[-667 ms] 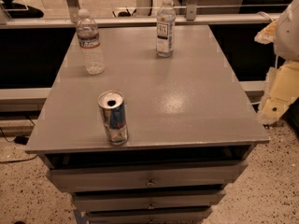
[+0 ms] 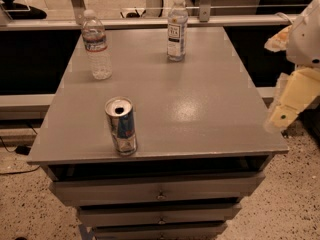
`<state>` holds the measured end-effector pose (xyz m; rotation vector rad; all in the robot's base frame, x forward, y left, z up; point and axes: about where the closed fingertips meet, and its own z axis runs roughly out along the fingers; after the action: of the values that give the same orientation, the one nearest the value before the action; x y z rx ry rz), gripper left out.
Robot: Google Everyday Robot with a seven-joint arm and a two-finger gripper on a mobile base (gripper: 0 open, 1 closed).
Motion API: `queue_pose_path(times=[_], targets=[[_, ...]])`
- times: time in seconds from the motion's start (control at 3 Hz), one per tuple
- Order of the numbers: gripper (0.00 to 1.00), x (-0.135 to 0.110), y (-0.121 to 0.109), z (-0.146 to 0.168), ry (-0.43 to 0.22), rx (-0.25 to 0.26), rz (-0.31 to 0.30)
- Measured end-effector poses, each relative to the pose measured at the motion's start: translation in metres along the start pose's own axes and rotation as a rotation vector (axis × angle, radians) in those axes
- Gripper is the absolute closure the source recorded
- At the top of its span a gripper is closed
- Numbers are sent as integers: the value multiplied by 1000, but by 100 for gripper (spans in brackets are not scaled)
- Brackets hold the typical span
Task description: Pick water bottle
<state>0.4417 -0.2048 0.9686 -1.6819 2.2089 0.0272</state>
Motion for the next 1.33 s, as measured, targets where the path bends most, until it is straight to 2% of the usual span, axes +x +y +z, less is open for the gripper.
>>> queue_pose_path(times=[0.33,0.67,1.0,1.33], targets=[[0,-64,4,51,-265,-138,79],[0,-140,1,69,-459,-192,98],[0,-140,1,69,-459,-192,97],[0,-155,-5,77,-509,-187,102]])
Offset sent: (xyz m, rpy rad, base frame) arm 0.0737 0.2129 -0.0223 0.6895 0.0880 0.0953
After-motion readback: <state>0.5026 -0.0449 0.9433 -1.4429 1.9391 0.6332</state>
